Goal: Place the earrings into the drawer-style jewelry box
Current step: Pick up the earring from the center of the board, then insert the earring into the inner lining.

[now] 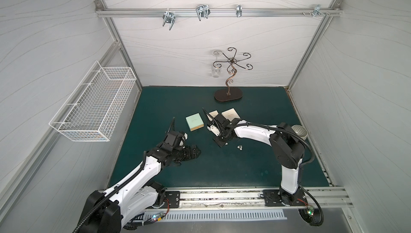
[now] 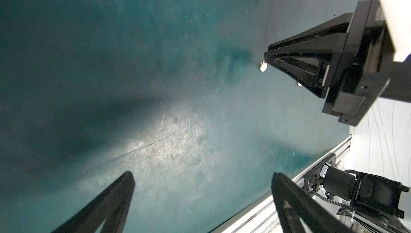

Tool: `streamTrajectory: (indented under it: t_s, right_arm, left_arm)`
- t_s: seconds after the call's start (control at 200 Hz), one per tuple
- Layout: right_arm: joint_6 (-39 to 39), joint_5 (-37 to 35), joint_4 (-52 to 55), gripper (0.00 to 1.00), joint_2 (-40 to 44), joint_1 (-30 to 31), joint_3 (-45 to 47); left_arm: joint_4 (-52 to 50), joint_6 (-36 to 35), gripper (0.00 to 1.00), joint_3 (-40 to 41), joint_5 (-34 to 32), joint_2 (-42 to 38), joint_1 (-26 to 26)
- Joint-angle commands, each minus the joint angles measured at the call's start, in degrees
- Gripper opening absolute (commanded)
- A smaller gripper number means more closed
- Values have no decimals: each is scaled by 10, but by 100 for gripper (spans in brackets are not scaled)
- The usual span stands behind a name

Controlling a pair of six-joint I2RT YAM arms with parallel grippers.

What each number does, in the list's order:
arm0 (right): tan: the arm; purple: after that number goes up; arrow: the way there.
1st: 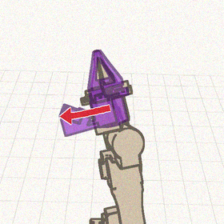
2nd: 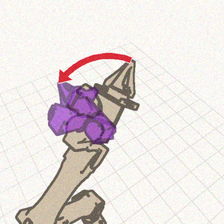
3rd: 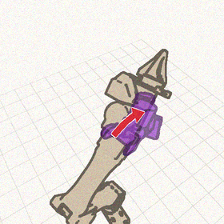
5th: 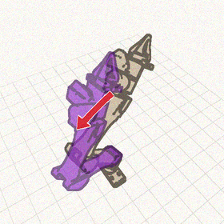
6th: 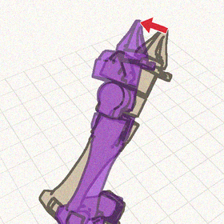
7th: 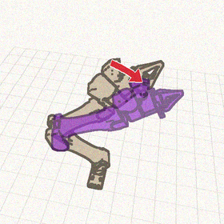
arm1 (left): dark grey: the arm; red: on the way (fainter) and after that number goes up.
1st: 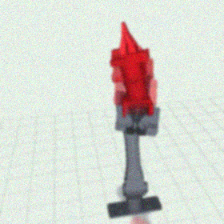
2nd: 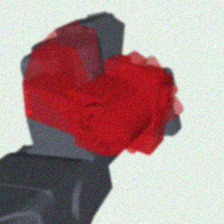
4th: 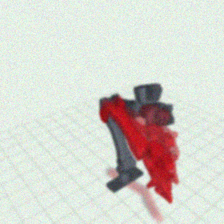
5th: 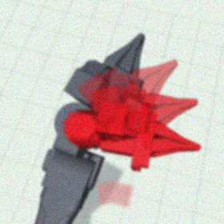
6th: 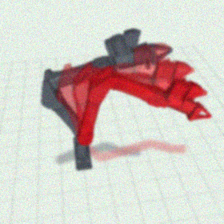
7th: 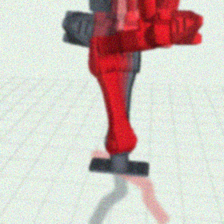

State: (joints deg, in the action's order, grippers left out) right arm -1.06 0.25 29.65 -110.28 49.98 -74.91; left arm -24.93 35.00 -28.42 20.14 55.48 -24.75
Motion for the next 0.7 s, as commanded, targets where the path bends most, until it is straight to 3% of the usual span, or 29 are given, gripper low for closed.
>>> streamTrajectory:
  t_s: [0.0,0.695]
  right_arm:
    - [-8,27,14,12,26,-10,-1]
    - [-14,58,32,12,-20,-92,-143]
  left_arm:
    - [20,7,99,-1,4,3,1]
    - [23,0,99,-3,16,10,1]
